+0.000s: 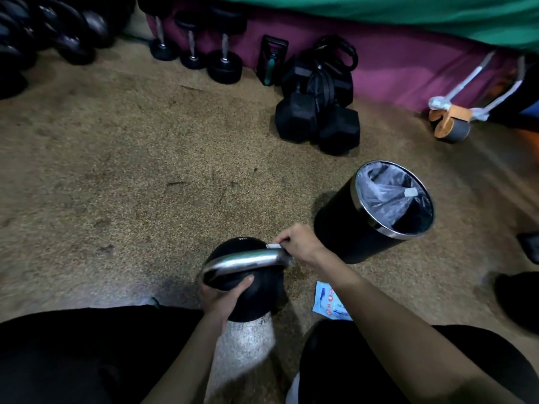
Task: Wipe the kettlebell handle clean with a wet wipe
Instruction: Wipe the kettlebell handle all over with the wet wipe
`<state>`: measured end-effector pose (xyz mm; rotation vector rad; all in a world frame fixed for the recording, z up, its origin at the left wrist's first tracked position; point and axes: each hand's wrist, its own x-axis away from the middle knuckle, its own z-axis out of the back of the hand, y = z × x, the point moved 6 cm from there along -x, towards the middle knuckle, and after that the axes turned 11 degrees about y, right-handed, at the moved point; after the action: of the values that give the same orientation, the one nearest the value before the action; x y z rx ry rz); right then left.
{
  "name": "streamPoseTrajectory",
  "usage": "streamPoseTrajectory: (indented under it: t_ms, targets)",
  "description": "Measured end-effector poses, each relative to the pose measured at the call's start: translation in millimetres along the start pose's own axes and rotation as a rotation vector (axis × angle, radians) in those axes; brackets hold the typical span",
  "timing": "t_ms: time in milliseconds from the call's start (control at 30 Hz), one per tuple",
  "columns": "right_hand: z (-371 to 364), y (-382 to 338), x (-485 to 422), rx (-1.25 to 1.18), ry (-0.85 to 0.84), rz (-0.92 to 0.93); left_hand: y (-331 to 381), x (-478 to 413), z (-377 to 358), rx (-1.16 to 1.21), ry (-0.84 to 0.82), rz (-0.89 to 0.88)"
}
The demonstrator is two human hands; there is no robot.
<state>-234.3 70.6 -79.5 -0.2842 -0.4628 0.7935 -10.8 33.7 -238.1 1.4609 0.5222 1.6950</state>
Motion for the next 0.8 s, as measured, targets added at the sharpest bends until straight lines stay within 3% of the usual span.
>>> streamPoseTrajectory:
  t_ms: [100, 400, 600, 800]
  targets:
    - [13, -4, 3, 0.002, -0.078, 0.09, 0, 4, 0, 0.003, 0.01, 0.038]
    - [2, 7, -14, 0.038, -0.239, 0.031, -3, 1, -1, -0.042, 0.011, 0.01]
    - [8, -10, -18, 0.037, -0.427, 0.097, -3, 3, -2, 0.003, -0.018, 0.021]
    - [1, -9, -26, 0.21, -0.442, 0.074, -13, -8, -4, 0.013, -0.029, 0.016]
